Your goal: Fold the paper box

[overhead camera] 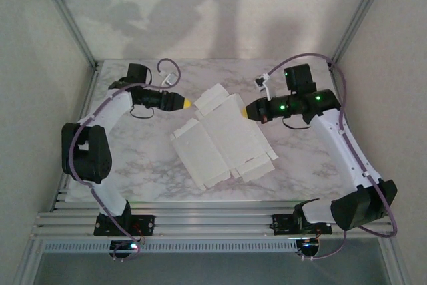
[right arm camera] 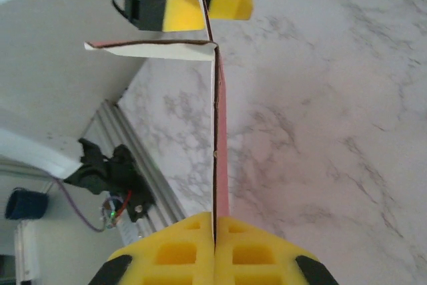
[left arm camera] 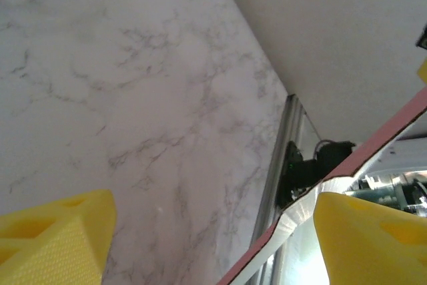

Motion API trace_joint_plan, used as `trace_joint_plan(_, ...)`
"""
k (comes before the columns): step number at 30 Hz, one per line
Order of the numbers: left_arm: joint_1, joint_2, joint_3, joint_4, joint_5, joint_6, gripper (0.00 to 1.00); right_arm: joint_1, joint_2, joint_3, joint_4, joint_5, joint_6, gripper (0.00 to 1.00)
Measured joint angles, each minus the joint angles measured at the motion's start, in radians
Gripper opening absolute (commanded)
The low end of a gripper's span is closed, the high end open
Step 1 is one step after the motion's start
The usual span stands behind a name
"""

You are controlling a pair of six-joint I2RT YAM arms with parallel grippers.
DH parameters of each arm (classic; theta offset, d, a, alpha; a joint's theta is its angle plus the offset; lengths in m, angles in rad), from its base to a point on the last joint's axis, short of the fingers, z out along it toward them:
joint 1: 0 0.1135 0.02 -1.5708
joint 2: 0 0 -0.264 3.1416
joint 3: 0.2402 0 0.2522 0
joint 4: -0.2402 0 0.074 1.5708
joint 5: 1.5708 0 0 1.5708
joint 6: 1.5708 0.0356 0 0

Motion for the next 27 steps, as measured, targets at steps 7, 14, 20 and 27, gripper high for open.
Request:
trace_joint_plan(7,0.001,0.102,0.298,-0.468,0.096,0.425,0.7,-0.021,0.008,0.169,-0.113,-0.152,-0.1,0.0)
trace_joint_plan(14,0.001,0.106,0.321,-0.652,0.132,0.566,0.73,-0.064,0.058,0.308,-0.212,-0.217,-0.182,0.0)
trace_joint_plan(20,0.001,0.089,0.417,-0.686,0.182,0.577,0.74,-0.071,0.103,0.351,-0.254,-0.259,-0.221,0.0)
trace_joint_plan(27,0.001,0.014,0.483,-0.678,0.212,0.549,0.74,-0.071,0.145,0.433,-0.324,-0.335,-0.299,0.0)
